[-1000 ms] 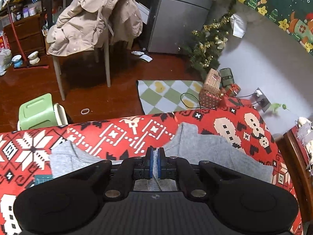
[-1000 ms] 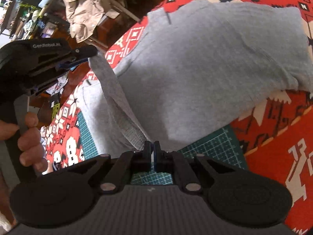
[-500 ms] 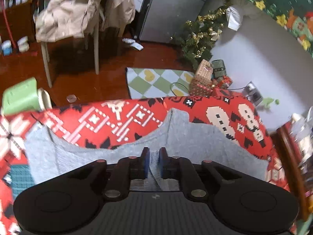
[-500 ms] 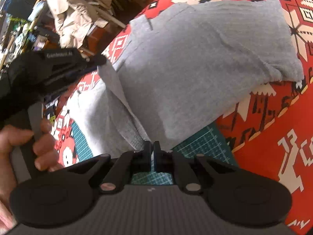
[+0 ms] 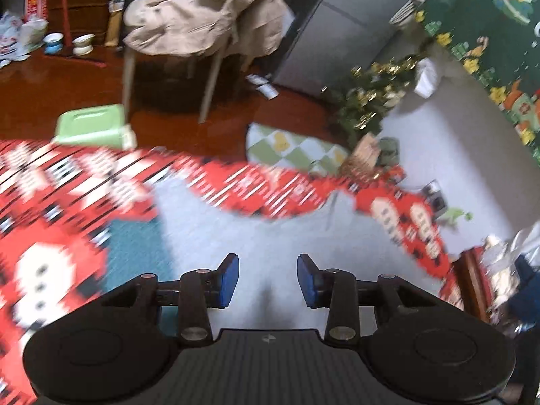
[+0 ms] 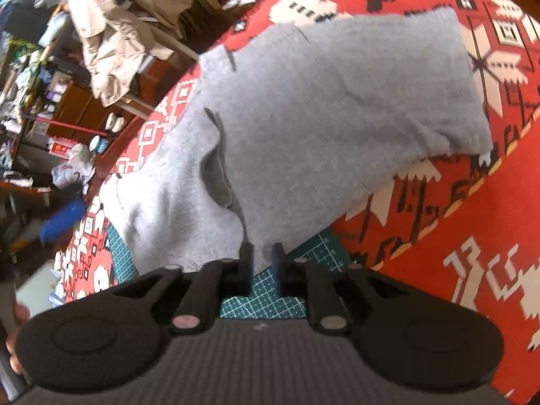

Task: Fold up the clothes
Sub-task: 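Lift and fold the shirt edge over the body with the right gripper, then release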

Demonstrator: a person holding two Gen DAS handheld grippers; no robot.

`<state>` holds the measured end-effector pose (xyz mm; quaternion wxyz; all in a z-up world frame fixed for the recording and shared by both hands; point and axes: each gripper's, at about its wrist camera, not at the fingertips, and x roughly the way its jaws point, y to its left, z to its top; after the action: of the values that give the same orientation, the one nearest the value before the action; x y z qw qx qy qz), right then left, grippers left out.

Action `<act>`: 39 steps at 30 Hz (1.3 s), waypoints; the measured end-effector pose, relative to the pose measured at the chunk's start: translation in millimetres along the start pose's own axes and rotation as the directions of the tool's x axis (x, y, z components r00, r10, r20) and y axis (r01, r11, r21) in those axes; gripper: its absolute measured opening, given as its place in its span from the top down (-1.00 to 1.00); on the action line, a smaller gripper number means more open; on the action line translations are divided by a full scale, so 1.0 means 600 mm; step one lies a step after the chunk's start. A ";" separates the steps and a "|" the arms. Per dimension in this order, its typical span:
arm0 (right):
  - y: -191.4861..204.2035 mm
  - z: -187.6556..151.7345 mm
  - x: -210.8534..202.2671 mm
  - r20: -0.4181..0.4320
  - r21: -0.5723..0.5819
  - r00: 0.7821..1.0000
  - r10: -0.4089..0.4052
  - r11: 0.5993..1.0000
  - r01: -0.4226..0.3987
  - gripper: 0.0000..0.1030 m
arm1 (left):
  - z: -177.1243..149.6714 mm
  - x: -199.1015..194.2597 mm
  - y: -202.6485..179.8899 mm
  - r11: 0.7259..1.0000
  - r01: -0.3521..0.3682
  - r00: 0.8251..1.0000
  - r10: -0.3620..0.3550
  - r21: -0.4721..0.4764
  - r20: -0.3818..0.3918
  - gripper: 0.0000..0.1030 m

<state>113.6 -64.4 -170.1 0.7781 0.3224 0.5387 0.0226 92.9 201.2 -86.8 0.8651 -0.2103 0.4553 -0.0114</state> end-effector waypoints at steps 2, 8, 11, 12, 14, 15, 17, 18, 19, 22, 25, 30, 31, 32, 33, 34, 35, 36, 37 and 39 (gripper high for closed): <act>0.009 -0.002 -0.003 0.000 -0.048 1.000 0.010 0.999 -0.010 0.53 | -0.028 -0.013 0.011 1.000 -0.019 0.999 0.020 0.024 -0.037 0.29; 0.028 -0.012 0.009 -0.017 -0.082 1.000 0.015 0.996 -0.017 0.53 | -0.094 -0.001 0.030 0.998 -0.053 0.987 0.056 0.025 -0.152 0.29; 0.036 -0.015 0.023 -0.026 -0.097 0.999 -0.022 0.995 0.019 0.55 | -0.114 0.017 0.026 0.994 -0.083 0.981 0.093 0.067 -0.172 0.29; 0.037 -0.016 0.026 -0.022 -0.098 0.999 -0.030 0.995 0.028 0.63 | -0.119 0.021 0.024 0.993 -0.084 0.979 0.098 0.088 -0.176 0.29; 0.039 -0.018 0.027 -0.013 -0.108 0.999 -0.035 0.994 0.033 0.82 | -0.126 0.028 0.021 0.989 -0.083 0.977 0.104 0.120 -0.184 0.29; 0.041 -0.019 0.026 -0.005 -0.120 0.999 -0.040 0.992 0.039 0.93 | -0.129 0.032 0.021 0.989 -0.084 0.976 0.107 0.125 -0.189 0.29; 0.047 -0.022 0.022 0.006 -0.147 0.999 -0.052 0.988 0.052 0.97 | -0.132 0.041 0.021 0.987 -0.092 0.972 0.118 0.133 -0.203 0.35; 0.049 -0.025 0.018 0.010 -0.158 0.998 -0.057 0.986 0.058 0.98 | -0.133 0.044 0.022 0.986 -0.092 0.971 0.120 0.139 -0.208 0.80; 0.050 -0.027 0.014 0.014 -0.164 0.998 -0.062 0.984 0.064 0.98 | -0.134 0.045 0.022 0.985 -0.087 0.971 0.117 0.147 -0.209 0.98; 0.050 -0.030 0.001 0.033 -0.168 0.997 -0.076 0.983 0.080 0.99 | -0.137 0.038 0.022 0.984 -0.077 0.974 0.110 0.162 -0.200 0.96; 0.045 -0.030 -0.003 0.040 -0.167 0.996 -0.085 0.982 0.090 0.99 | -0.141 0.036 0.023 0.982 -0.080 0.972 0.115 0.170 -0.203 0.96; 0.035 -0.023 0.005 0.019 -0.153 0.995 -0.099 0.983 0.101 0.90 | -0.137 0.029 0.033 0.988 -0.082 0.971 0.110 0.134 -0.213 0.81; 0.035 -0.021 -0.002 0.027 -0.163 0.994 -0.104 0.981 0.107 0.83 | -0.134 0.023 0.037 0.989 -0.085 0.973 0.108 0.119 -0.202 0.80; 0.036 -0.018 -0.009 0.038 -0.174 0.993 -0.110 0.978 0.115 0.82 | -0.130 0.014 0.043 0.991 -0.089 0.976 0.107 0.103 -0.190 0.80; 0.037 -0.014 -0.018 0.052 -0.186 0.993 -0.109 0.976 0.117 0.82 | -0.125 0.006 0.048 0.992 -0.092 0.978 0.106 0.086 -0.177 0.80; 0.039 -0.008 -0.026 0.068 -0.199 0.992 -0.105 0.973 0.117 0.79 | -0.120 -0.002 0.053 0.993 -0.095 0.981 0.105 0.070 -0.164 0.80; 0.041 0.001 -0.031 0.083 -0.214 0.991 -0.101 0.970 0.117 0.76 | -0.113 -0.007 0.056 0.994 -0.097 0.983 0.105 0.055 -0.148 0.81; 0.045 0.011 -0.035 0.098 -0.229 0.991 -0.095 0.966 0.116 0.66 | -0.105 -0.011 0.060 0.994 -0.097 0.986 0.102 0.044 -0.135 0.81; 0.049 0.024 -0.035 0.112 -0.245 0.990 -0.087 0.963 0.113 0.64 | -0.096 -0.012 0.061 0.995 -0.098 0.987 0.101 0.037 -0.122 0.81; 0.058 0.050 -0.033 0.135 -0.269 0.988 -0.072 0.957 0.107 0.61 | -0.077 -0.010 0.061 0.993 -0.108 0.989 0.112 0.041 -0.094 0.81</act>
<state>141.7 -58.7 -129.2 0.8475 0.1872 0.4950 0.0419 46.5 219.7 -118.9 0.8451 -0.1684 0.5071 0.0180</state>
